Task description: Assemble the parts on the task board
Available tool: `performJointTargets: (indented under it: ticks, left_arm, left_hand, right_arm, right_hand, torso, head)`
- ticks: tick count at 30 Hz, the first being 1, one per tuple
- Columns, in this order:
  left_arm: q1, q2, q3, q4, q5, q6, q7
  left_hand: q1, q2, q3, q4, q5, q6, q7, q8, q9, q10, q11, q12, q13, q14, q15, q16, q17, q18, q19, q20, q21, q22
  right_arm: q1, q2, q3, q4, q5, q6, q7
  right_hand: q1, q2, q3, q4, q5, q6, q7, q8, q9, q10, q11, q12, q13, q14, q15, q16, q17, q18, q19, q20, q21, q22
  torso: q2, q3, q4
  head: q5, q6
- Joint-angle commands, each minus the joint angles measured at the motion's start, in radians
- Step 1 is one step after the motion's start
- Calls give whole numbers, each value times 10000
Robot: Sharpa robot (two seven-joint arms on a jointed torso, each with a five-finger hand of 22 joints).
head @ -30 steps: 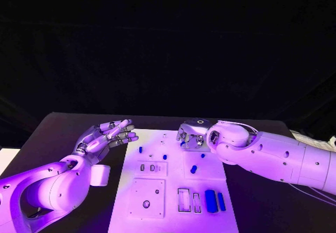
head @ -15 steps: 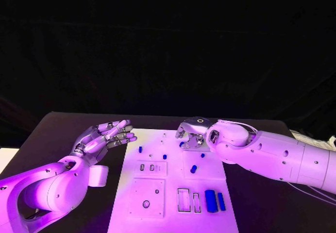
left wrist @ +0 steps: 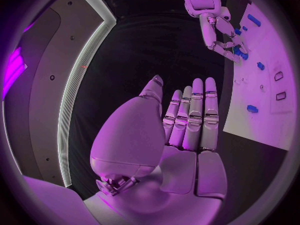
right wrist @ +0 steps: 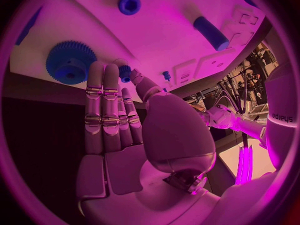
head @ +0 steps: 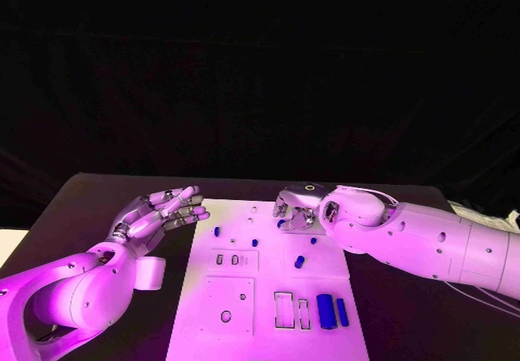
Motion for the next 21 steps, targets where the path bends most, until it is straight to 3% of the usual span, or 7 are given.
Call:
performJointTargets:
  ticks: [1, 9, 13, 21]
  left_arm:
    - [22, 3, 9, 3, 17, 209, 22]
    - [22, 5, 9, 4, 17, 207, 17]
    - [22, 4, 9, 0, 17, 207, 15]
    - [22, 8, 9, -6, 17, 210, 15]
  left_hand:
    - [-12, 87, 6, -73, -36, 18, 68, -50, -13, -9, 28, -55, -15, 1, 47, -62, 11, 120, 49, 0, -48, -13]
    - [-1, 101, 9, -86, -37, 20, 66, -58, -11, -9, 27, -64, -14, 6, 46, -70, 16, 122, 55, 0, -53, -18]
    - [-1, 101, 9, -86, -37, 20, 66, -58, -11, -9, 27, -64, -14, 6, 46, -70, 16, 122, 55, 0, -53, -18]
    - [-1, 101, 9, -86, -37, 20, 66, -58, -11, -9, 27, -64, -14, 6, 46, -70, 16, 122, 55, 0, -53, -18]
  right_arm:
    - [-11, -5, 4, -49, 9, 341, 17]
    - [-27, 4, 3, -154, 59, 475, 142]
    - [-32, 7, 3, -196, 78, 524, 184]
    - [-45, 39, 3, -252, 112, 603, 244]
  right_hand:
    - [141, 39, 183, 49, 22, 117, 1, 40, 7, 190, -39, 18, -13, 416, -106, 140, 116, 48, 86, -28, 133, 67]
    - [293, 65, 596, 81, -87, 247, -8, 28, 3, 398, -71, -84, -29, 386, -142, 369, 326, 38, 81, -88, 349, 195]
    - [246, -143, 1033, 210, -148, 328, -3, 4, -8, 530, -81, -201, -32, 290, -137, 573, 571, 33, -54, -106, 605, 360]
    - [230, -197, 1184, 269, -183, 349, -4, 4, -8, 547, -80, -207, -33, 262, -142, 638, 653, 30, -102, -101, 695, 416]
  torso:
    - [9, -8, 19]
    - [12, -12, 50]
    - [18, -16, 51]
    - [21, -19, 69]
  head:
    - [-29, -3]
    - [-52, -21]
    - [-61, -33]
    - [-85, -60]
